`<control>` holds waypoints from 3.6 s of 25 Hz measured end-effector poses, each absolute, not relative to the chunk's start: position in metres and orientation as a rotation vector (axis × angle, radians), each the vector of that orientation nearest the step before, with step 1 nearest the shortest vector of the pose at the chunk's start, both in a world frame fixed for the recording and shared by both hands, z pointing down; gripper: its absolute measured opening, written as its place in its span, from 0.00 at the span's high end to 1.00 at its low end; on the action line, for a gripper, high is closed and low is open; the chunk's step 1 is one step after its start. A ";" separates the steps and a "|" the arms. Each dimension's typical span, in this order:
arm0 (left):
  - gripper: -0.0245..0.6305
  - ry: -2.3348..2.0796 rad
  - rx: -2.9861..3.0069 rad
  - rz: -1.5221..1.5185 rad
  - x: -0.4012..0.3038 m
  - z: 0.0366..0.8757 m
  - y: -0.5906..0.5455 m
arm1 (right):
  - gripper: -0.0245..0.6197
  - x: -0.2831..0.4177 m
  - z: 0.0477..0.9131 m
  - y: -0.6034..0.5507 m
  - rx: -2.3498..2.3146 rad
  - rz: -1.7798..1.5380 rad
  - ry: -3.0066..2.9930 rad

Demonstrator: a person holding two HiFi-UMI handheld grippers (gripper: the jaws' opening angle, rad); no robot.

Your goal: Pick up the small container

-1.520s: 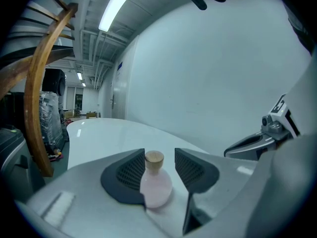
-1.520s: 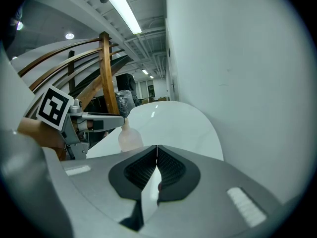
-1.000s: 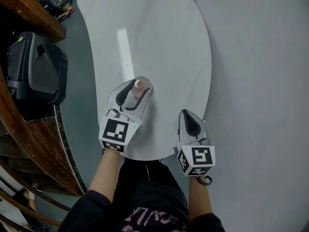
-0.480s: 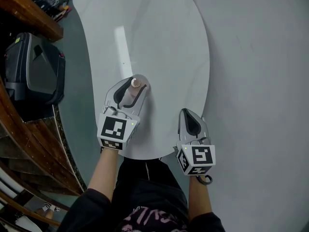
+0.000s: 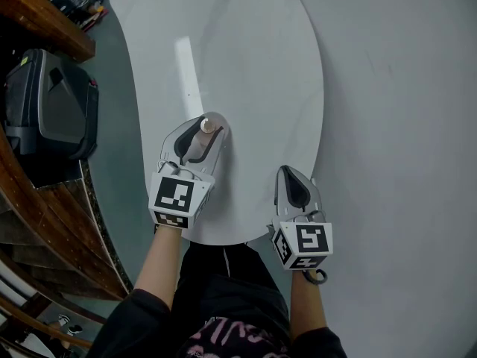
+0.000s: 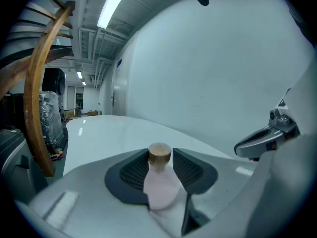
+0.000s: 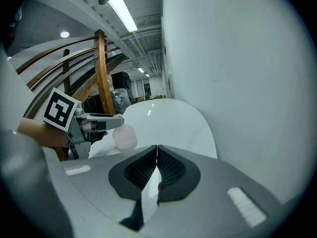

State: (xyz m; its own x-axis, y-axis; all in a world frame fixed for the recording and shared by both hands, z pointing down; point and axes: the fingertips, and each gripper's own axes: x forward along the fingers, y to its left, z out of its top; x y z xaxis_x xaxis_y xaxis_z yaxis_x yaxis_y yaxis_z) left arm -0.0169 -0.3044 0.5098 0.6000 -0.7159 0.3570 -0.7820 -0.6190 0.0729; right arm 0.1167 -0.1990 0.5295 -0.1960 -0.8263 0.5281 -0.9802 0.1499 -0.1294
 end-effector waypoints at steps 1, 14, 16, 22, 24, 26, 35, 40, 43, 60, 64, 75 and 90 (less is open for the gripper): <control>0.73 -1.239 2.608 0.433 -0.017 0.510 -0.305 | 0.94 0.117 0.530 -0.199 1.737 0.646 -2.100; 0.74 -1.226 2.624 0.445 -0.017 0.517 -0.303 | 0.94 0.118 0.531 -0.196 1.738 0.653 -2.086; 0.74 -1.224 2.630 0.445 -0.017 0.517 -0.303 | 0.94 0.118 0.532 -0.196 1.737 0.655 -2.083; 0.75 -1.218 2.649 0.446 -0.016 0.517 -0.303 | 0.94 0.117 0.535 -0.194 1.732 0.659 -2.078; 0.75 -1.214 2.655 0.449 -0.017 0.518 -0.303 | 0.94 0.116 0.535 -0.194 1.733 0.659 -2.077; 0.75 -1.217 2.659 0.456 -0.017 0.518 -0.304 | 0.94 0.116 0.536 -0.196 1.733 0.659 -2.078; 0.75 -1.223 2.666 0.437 -0.017 0.517 -0.303 | 0.94 0.118 0.537 -0.192 1.739 0.664 -2.064; 0.75 -1.223 2.672 0.443 -0.018 0.516 -0.303 | 0.94 0.118 0.537 -0.192 1.741 0.663 -2.060; 0.75 -1.226 2.675 0.444 -0.018 0.515 -0.304 | 0.94 0.118 0.536 -0.193 1.741 0.663 -2.060; 0.76 -1.224 2.678 0.432 -0.019 0.515 -0.303 | 0.94 0.121 0.541 -0.194 1.742 0.672 -2.056; 0.76 -1.223 2.682 0.429 -0.019 0.511 -0.303 | 0.94 0.123 0.538 -0.194 1.746 0.667 -2.057; 0.76 -1.208 2.696 0.414 -0.016 0.502 -0.302 | 0.94 0.125 0.531 -0.195 1.746 0.663 -2.051; 0.76 -1.231 2.725 0.407 -0.016 0.482 -0.294 | 0.94 0.127 0.518 -0.198 1.768 0.633 -2.096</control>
State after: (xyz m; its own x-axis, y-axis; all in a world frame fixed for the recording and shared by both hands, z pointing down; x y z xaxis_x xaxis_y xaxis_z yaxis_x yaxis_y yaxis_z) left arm -0.0160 -0.2937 0.4820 0.6324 -0.7171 0.2931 -0.7504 -0.6610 0.0016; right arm 0.1267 -0.1984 0.5179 -0.1782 -0.8385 0.5149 -0.9833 0.1327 -0.1241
